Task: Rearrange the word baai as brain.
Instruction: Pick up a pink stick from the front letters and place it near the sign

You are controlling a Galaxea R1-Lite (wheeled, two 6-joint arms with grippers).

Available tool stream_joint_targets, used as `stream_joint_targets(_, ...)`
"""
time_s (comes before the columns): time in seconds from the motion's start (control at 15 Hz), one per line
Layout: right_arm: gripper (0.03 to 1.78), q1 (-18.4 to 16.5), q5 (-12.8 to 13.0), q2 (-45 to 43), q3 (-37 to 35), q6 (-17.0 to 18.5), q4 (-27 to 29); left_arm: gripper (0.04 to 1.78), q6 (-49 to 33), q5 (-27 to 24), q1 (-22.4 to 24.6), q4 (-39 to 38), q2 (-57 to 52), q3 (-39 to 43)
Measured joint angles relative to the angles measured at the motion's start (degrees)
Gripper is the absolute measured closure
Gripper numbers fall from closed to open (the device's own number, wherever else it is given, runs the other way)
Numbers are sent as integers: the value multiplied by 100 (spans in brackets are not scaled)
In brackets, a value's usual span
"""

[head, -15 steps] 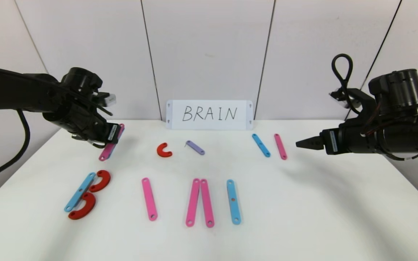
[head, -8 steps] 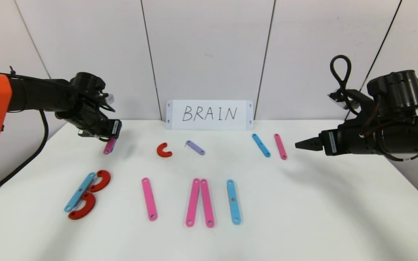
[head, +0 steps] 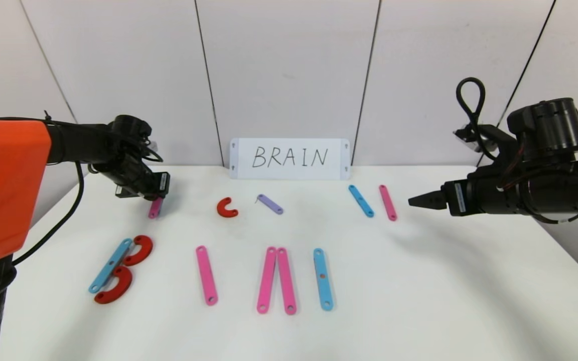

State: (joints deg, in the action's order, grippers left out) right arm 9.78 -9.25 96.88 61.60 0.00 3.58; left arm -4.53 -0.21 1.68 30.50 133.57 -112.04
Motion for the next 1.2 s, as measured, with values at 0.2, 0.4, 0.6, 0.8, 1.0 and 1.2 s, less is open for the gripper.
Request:
stream_joint_targets(0.2, 8, 2, 9, 12, -6, -5, 0, 150, -30, 2, 7, 65, 59, -39)
stream_joint_targets(0.4, 8, 4, 11, 26, -13, -21, 0, 132, -34, -1, 5, 67, 69, -46)
stream_joint_targets(0.6, 8, 6, 9, 28, -17, -21, -1, 89, -34, -1, 5, 63, 72, -50)
stream_joint_targets(0.8, 8, 2, 9, 28, -17, -18, -1, 41, -34, -4, 5, 69, 68, -89)
stream_joint_targets(1.0, 8, 13, 9, 33, -17, -11, 0, 13, -39, -4, 5, 76, 39, -96)
stream_joint_targets(1.2, 8, 20, 9, 30, -17, -7, -1, 7, -221, 2, -6, 117, -94, 0)
